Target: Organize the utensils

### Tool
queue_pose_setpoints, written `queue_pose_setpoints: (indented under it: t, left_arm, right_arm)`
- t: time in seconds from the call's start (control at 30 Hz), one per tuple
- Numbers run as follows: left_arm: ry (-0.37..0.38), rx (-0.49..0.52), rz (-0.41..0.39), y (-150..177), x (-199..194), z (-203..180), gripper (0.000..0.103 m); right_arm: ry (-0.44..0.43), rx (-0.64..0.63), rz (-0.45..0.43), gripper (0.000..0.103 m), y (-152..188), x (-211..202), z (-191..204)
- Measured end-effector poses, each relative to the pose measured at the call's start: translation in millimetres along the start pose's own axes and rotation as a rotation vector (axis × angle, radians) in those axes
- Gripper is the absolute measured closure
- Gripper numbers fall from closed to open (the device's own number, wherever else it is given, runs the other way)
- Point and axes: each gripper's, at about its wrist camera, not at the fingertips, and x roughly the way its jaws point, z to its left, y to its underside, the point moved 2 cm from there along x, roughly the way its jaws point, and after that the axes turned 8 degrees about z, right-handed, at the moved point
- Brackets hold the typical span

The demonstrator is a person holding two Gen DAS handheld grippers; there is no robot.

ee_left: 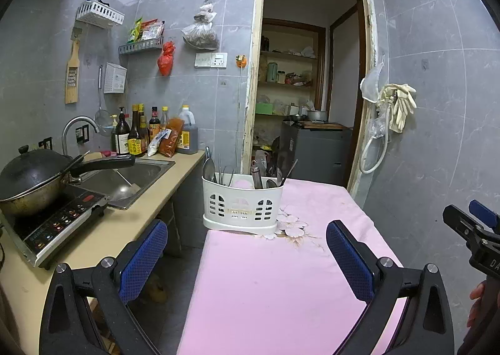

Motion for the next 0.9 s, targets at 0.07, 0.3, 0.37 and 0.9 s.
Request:
queue_pose_setpoints:
  t: [0.07,0.3,0.37,0.9]
  left_arm:
    - [0.000,0.001,-0.001,0.2,0.1,-0.5,0.001]
    - [0.012,0.019,0.006,-0.6,0.4,-2.3,0.001]
    - [0.014,0.023,0.009,-1.3,2.0,-4.4,0.001]
    - [0.008,0.023,0.013,-0.4,4.5,-4.1,0.001]
  right_arm:
    - [0.003,0.003,0.000,0.002,-0.2,-0.3,-0.4]
    - [0.004,0.008,0.004,0.002,1.3,1.8,-3.8]
    - [0.004,0.009,0.002,0.002,1.3,1.1,-2.9]
    - [-0.002,0.006,0.010,0.002,4.0,2.7,-1.2]
